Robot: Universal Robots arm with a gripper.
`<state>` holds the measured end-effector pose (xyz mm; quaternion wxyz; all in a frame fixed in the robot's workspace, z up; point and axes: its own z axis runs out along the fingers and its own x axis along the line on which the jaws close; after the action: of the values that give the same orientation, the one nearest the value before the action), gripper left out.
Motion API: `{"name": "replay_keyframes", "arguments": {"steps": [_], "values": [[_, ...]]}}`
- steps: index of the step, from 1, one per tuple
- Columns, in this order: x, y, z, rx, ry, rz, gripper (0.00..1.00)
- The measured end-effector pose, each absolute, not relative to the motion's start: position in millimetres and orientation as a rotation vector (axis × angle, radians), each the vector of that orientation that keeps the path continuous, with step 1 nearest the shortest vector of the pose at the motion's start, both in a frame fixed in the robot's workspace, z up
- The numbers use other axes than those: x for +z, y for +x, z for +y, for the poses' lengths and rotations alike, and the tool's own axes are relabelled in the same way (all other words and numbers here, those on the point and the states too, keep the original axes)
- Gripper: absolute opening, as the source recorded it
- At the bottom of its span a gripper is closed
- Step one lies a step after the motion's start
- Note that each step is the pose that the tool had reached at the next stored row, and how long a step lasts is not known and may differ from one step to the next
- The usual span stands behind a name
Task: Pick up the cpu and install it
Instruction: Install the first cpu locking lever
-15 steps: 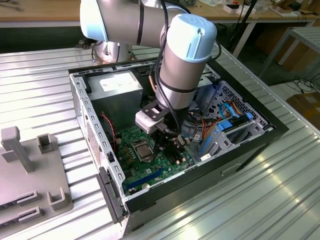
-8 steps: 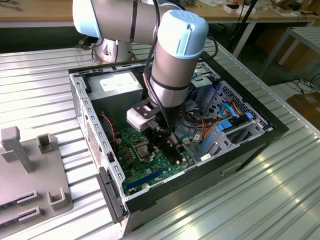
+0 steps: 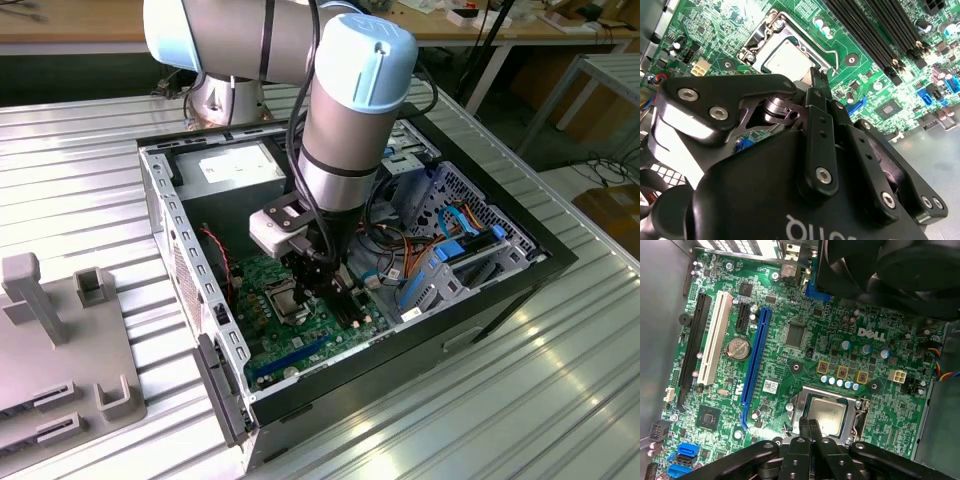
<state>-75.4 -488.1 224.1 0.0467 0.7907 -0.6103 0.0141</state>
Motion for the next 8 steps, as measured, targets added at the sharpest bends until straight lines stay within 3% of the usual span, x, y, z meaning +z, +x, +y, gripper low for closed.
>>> {"name": "replay_keyframes", "arguments": {"steps": [8], "values": [[224.1,-75.4,-488.1,0.042,2.404,-1.873,0.11]]}}
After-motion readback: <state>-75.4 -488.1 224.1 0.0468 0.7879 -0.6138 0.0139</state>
